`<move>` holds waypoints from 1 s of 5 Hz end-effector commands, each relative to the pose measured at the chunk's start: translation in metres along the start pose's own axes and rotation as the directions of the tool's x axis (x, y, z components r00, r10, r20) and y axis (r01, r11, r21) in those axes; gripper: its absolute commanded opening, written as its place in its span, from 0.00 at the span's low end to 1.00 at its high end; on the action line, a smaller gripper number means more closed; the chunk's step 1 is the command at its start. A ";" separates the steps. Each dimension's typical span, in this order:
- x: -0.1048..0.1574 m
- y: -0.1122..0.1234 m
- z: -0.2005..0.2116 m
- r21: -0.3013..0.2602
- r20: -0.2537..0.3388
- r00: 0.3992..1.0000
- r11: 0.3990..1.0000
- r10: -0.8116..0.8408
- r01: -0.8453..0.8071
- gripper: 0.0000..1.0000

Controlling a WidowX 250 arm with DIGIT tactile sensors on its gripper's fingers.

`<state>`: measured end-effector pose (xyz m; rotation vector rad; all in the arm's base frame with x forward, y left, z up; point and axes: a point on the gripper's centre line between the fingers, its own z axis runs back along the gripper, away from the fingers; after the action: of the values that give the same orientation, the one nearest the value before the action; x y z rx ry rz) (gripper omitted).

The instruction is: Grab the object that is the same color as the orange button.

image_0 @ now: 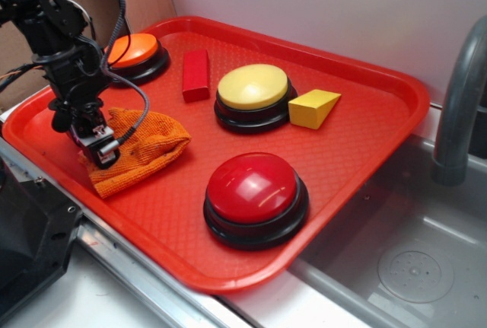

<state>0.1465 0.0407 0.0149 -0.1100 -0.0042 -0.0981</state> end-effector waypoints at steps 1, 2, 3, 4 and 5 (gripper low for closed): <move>0.000 -0.004 0.025 -0.004 0.038 0.999 1.000 -0.005 0.005 0.00; 0.004 -0.006 0.073 0.128 -0.033 0.999 0.992 0.008 -0.004 0.00; 0.011 -0.023 0.118 0.220 -0.051 0.999 0.975 0.009 0.002 0.00; 0.018 -0.042 0.162 0.222 -0.069 0.997 0.975 0.035 -0.019 0.00; 0.023 -0.066 0.196 0.212 -0.090 0.996 0.977 0.012 0.007 0.00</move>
<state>0.1590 -0.0015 0.2087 0.1105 0.1119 -0.0982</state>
